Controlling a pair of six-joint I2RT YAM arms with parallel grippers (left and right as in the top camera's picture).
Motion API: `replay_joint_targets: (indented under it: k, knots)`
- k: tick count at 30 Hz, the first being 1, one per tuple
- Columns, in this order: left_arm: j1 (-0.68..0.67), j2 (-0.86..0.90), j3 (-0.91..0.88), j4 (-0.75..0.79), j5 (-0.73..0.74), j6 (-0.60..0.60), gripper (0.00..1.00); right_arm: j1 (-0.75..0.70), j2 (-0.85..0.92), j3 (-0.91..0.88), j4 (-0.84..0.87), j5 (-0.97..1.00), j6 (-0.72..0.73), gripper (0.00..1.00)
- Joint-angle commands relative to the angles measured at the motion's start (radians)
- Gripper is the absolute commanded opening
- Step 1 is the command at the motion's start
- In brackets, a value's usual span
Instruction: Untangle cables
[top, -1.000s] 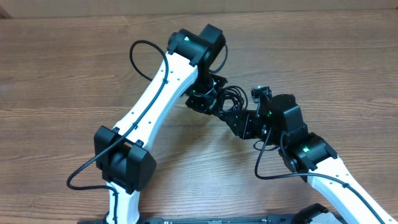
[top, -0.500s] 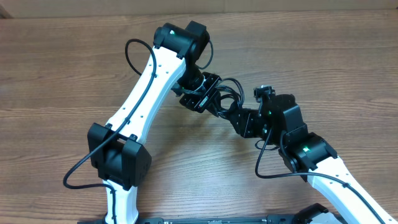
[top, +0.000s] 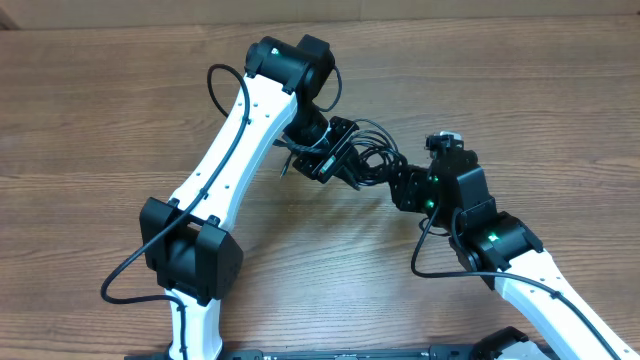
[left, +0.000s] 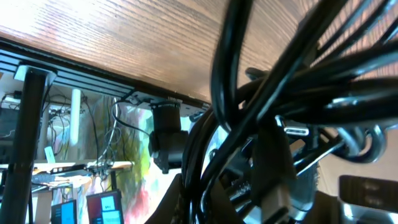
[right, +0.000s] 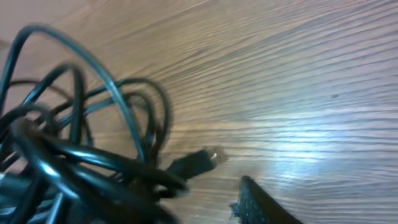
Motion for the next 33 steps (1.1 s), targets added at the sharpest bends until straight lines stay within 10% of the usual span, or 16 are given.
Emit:
replay_joint_targets:
  k: [1, 33]
  knots:
    - [-0.010, -0.031, 0.023, -0.011, 0.101, 0.060, 0.04, -0.008, 0.010, 0.011, 0.004, 0.116, 0.007, 0.52]
    - [0.183, -0.031, 0.023, -0.011, 0.021, 0.058, 0.04, -0.120, 0.010, 0.011, -0.029, 0.510, 0.006, 0.71]
